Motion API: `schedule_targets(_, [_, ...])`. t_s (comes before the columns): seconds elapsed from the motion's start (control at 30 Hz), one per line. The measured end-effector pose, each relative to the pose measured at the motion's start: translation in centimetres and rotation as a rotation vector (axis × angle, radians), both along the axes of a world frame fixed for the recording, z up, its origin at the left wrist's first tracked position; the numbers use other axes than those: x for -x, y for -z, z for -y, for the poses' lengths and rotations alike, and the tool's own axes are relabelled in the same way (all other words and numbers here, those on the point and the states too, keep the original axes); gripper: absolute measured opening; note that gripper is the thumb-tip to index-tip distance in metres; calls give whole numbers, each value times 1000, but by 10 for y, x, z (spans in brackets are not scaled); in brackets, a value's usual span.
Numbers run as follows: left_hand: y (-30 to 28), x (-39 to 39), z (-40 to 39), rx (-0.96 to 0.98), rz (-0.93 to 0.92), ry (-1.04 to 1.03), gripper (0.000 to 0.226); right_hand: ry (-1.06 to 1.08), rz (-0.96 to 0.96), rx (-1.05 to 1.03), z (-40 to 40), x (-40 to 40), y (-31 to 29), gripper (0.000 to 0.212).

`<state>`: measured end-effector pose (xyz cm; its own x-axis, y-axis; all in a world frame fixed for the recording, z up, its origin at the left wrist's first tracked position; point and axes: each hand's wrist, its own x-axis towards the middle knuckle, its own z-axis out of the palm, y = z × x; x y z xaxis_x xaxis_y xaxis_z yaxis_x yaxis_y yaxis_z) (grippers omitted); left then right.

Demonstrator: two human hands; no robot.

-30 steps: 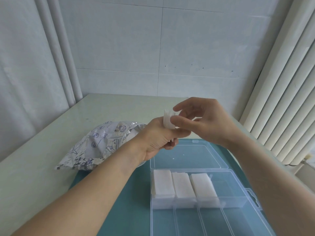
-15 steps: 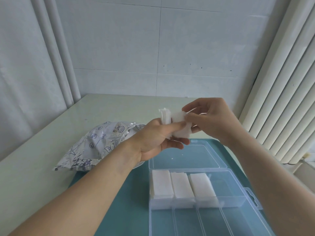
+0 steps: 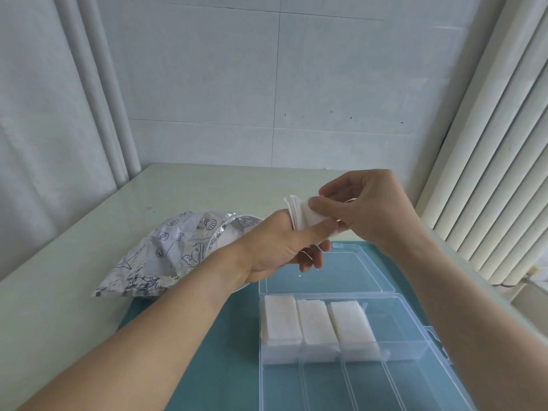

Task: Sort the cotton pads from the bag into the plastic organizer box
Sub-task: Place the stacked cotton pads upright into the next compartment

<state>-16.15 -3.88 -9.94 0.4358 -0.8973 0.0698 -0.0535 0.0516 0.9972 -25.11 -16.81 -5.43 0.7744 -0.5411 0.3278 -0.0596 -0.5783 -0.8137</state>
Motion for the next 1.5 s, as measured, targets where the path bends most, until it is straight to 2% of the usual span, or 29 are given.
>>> schedule_targets(0.13, [0, -2, 1, 3, -18, -42, 28, -18, -29, -43, 0, -2, 0, 9])
schedule_targets(0.23, [0, -3, 1, 17, -61, -54, 21, -83, -98, -141, 5, 1, -2, 15])
schedule_targets(0.43, [-2, -8, 0, 79, -246, -129, 23, -135, -10, -256, 19, 5, -6, 17])
schedule_targets(0.53, [-6, -9, -4, 110, -312, -26, 39, -317, -12, -477, 24, 6, -10, 21])
schedule_targets(0.67, [-8, -6, -6, 133, -297, 289, 70, -456, -54, -505, 22, 3, -5, 26])
schedule_targets(0.73, [-8, -5, -5, 154, -340, 356, 71, -435, -35, -418, 18, 2, -2, 27])
schedule_targets(0.87, [-12, -4, -4, 128, -439, 193, 37, -186, 65, 96, 7, -3, 2, 17])
schedule_targets(0.93, [-13, -4, -4, 124, -440, 97, 28, -229, 62, 228, 6, -3, 2, 36])
schedule_targets(1.0, [-13, -4, -5, 126, -466, 74, 23, -409, -59, 231, 4, 0, 2, 69])
schedule_targets(1.07, [-14, -4, -6, 124, -494, 122, 18, -510, -170, 228, -1, 0, 6, 86])
schedule_targets(1.2, [-10, -2, -5, 82, -475, 178, 19, -395, -106, 397, -9, -6, 10, 70])
schedule_targets(1.27, [-9, 0, -3, 119, -512, 158, 21, -353, -97, 428, -8, -7, 9, 74])
schedule_targets(1.4, [-6, 4, 2, 82, -473, 105, 17, -247, -229, 599, -6, -6, 9, 65])
schedule_targets(1.5, [-5, 5, 3, 18, -431, 45, 14, -248, -247, 599, -6, -1, 6, 64])
